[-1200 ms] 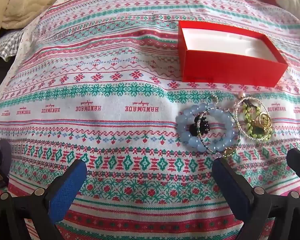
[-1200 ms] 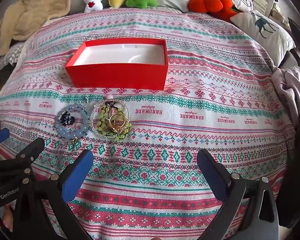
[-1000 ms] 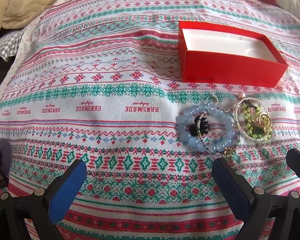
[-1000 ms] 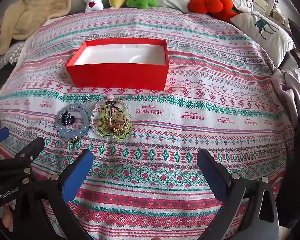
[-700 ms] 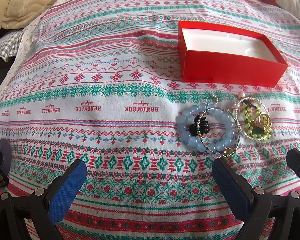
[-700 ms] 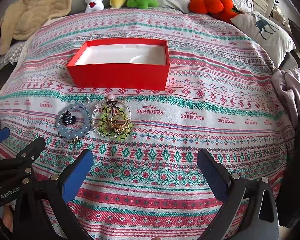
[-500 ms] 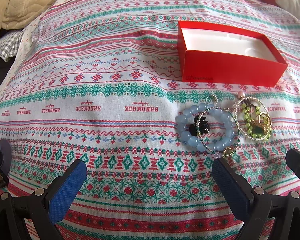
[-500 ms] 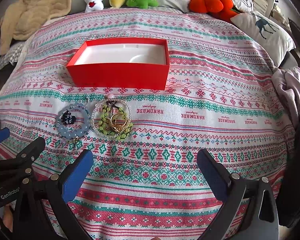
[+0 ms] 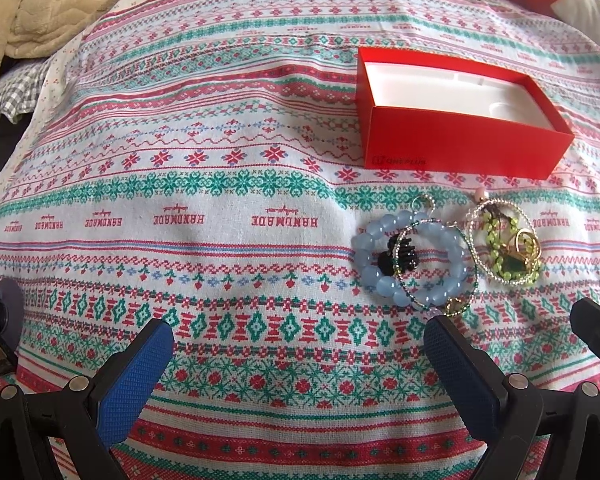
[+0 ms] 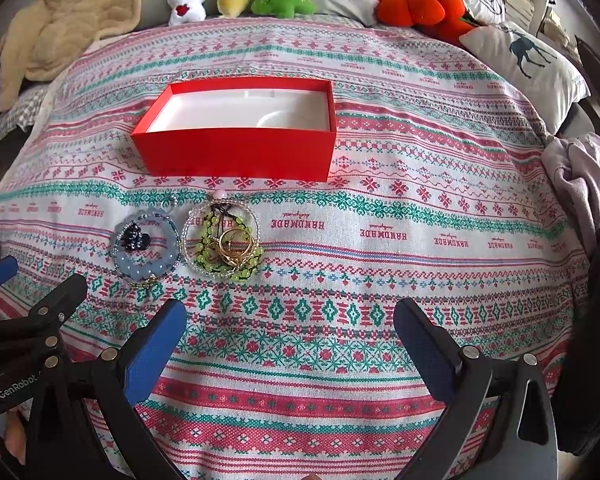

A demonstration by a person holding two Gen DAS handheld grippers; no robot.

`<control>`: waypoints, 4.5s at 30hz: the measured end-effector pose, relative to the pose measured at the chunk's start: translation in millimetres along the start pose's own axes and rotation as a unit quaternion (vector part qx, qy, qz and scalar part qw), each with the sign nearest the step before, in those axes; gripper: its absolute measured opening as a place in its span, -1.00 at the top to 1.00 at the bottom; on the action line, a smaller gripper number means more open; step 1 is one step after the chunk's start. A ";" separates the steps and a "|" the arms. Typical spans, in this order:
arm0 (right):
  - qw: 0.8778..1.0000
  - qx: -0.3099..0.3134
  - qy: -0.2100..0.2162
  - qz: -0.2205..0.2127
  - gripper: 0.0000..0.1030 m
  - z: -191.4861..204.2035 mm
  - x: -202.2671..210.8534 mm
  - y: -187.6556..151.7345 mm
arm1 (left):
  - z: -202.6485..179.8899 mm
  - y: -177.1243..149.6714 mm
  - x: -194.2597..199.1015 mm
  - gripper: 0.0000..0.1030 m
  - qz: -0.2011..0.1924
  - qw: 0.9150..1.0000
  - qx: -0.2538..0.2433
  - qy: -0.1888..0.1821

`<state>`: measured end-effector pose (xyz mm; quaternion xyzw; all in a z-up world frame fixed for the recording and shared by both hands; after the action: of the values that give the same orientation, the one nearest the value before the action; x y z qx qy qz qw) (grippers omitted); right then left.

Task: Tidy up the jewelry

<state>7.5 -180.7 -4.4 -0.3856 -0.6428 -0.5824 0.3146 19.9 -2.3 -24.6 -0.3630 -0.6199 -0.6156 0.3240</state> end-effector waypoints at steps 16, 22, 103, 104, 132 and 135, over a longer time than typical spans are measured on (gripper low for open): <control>0.999 -0.002 0.039 0.005 -1.00 -7.3 5.1 11.2 | 2.5 0.1 -13.9 -0.99 0.010 0.999 -0.014 -0.049; 0.997 -0.004 0.073 0.014 -1.00 -14.8 -7.2 13.8 | 2.3 4.6 -25.9 -0.99 0.010 0.990 -0.033 -0.137; 0.991 0.099 0.091 0.002 -0.02 38.7 -58.3 27.3 | -8.4 7.3 -26.2 -0.07 -0.018 0.974 -0.143 -0.174; 0.991 0.098 0.092 0.001 -0.02 37.4 -56.8 27.1 | -9.1 7.1 -25.6 -0.07 -0.018 0.974 -0.144 -0.174; 0.993 0.071 0.098 -0.015 -0.39 4.5 -30.7 33.8 | -13.0 8.5 -18.4 -0.07 -0.024 0.972 -0.146 -0.180; 0.991 0.097 0.090 -0.010 -0.39 16.1 -38.1 28.8 | -13.2 7.0 -18.4 -0.07 -0.023 0.973 -0.146 -0.179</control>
<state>52.2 -168.9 -24.4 -0.2928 -0.6693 -0.5529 0.4007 34.9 -16.5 -36.2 -0.4969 -0.5793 -0.6315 0.1369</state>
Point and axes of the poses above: each gripper's, at about its wrist camera, not at the fingertips, and x roughly against the way its jaws point, z to its left, y to its top, the point moved 4 cm from there along -x, roughly the way its jaws point, and after that the axes turned 5 degrees about -y, right-handed, at the moved point
